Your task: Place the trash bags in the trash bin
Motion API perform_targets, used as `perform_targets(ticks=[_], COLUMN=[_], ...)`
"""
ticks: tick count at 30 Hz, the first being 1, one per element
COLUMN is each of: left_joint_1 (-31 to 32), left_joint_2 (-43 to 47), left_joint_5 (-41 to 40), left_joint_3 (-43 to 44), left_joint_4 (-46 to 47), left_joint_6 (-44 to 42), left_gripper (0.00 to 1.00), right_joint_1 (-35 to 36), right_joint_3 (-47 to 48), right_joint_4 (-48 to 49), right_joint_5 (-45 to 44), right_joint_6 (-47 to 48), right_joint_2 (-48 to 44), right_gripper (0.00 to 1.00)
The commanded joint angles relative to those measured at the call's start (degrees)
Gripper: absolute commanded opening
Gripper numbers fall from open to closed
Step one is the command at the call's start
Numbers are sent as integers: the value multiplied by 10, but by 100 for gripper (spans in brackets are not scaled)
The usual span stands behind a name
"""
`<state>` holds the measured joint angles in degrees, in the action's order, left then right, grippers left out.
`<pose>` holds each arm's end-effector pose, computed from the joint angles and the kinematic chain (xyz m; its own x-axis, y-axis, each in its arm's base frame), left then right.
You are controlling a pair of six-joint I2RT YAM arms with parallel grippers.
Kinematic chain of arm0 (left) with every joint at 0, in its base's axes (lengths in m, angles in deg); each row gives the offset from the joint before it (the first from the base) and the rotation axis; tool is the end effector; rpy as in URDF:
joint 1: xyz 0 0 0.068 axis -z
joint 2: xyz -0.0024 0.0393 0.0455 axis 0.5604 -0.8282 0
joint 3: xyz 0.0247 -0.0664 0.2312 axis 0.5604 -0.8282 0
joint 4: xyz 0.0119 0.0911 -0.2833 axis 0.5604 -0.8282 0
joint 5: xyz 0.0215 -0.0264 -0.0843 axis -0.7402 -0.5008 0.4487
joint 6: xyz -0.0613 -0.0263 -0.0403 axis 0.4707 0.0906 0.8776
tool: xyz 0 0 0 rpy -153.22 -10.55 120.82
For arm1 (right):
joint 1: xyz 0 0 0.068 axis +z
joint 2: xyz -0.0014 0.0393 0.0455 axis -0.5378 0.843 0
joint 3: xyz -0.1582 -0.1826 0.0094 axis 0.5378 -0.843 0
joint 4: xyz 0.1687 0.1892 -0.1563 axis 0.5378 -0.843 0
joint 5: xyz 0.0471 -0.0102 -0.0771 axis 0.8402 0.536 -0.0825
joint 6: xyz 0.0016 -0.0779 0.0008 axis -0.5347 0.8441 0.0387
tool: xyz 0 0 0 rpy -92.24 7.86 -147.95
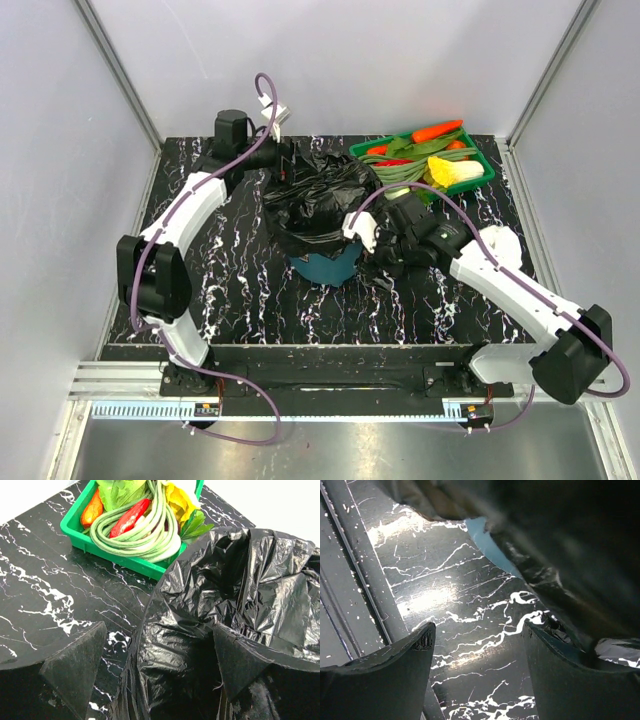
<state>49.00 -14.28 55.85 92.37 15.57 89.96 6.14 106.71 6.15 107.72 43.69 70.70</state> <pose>0.4344 -0.1645 0.2955 -0.4029 0.0844 -0.9113 0.7984 0.5192 -0.3049 0.2393 0.2204 0.2437 -0.1440 -0.7370 -0.6604 -0.9618 0.2613 -0.0818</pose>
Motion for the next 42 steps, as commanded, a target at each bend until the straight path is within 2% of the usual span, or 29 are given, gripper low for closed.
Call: perform_targets(ticks=[1,8,15,19,26,30,32,36,40,42], left_joint_1=[3,6,7,7,7,6,2,-2,-4,-8], left_joint_2=[44,96,116,85,14,-14,-23,-42,-10,8], left_joint_5=[-10,-91,-123,-122,-61,-45,-17,-1,-22,-30], left_joint_3=[-24,-63,-86,-35,93,126,147,201,167,143], left_joint_4=[-12,-9,3,-18,-36,-26,-32,-107,-100,-91], left_joint_6=[5,32,37,21,15,23,20,-27,-51,-54], left_gripper=[91,89,91,99,99,99,99,99,99,99], right_joint_1=[-23,-83,-112,-112,-112,-112,-112,-112,-112,-112], right_joint_3=[-5,12,27,31,38,51,79,177,275,324], right_joint_4=[27,26,20,-28,-103,-121,-116,-114,-116,-109], right_joint_5=[-9,20,78,118,166,171,140,10,11,-9], right_joint_6=[-10,8,11,1,2,-6,-38,-113,-156,-214], right_joint_2=[-21,4,19,-5,-83,-102,-99,-47,-3,31], right_gripper=[75,74,76,82,85,83,84,83,83,83])
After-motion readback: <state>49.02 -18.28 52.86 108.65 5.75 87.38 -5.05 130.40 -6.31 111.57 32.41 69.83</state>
